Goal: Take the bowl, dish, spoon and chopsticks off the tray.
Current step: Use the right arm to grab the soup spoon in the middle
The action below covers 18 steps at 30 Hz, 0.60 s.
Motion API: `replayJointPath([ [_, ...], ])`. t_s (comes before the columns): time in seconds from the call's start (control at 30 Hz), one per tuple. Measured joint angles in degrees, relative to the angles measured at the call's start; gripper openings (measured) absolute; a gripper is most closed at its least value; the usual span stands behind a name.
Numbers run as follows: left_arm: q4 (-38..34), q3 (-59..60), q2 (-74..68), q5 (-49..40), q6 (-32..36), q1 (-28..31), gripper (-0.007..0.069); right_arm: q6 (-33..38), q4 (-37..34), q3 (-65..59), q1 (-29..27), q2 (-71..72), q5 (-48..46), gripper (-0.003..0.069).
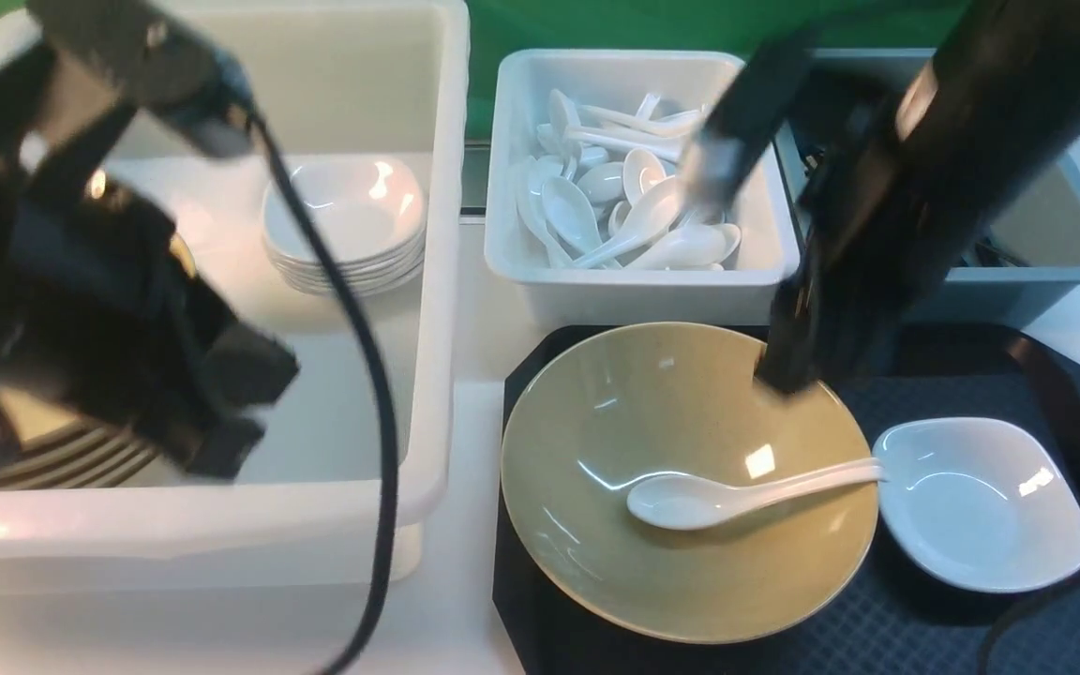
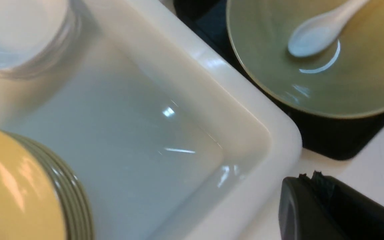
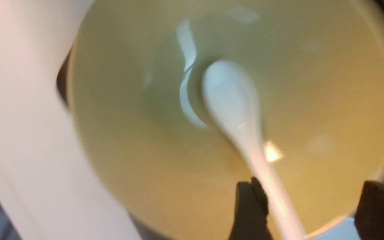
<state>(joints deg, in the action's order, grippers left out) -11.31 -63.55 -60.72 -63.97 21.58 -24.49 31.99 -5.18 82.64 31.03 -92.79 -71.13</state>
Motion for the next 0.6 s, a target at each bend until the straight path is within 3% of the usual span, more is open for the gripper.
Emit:
replayJointPath([
  [0.2,-3.4,3.93,0.07,3.92,2.43,0.0,-0.0011,4.53,7.8,-4.09,4.15,-5.23,5.49,0.044],
  [0.6,-4.56,4.42,0.07,6.28,3.94,0.0,-0.0011,6.54,11.23,-4.16,4.38,-17.96,8.95,0.0424],
])
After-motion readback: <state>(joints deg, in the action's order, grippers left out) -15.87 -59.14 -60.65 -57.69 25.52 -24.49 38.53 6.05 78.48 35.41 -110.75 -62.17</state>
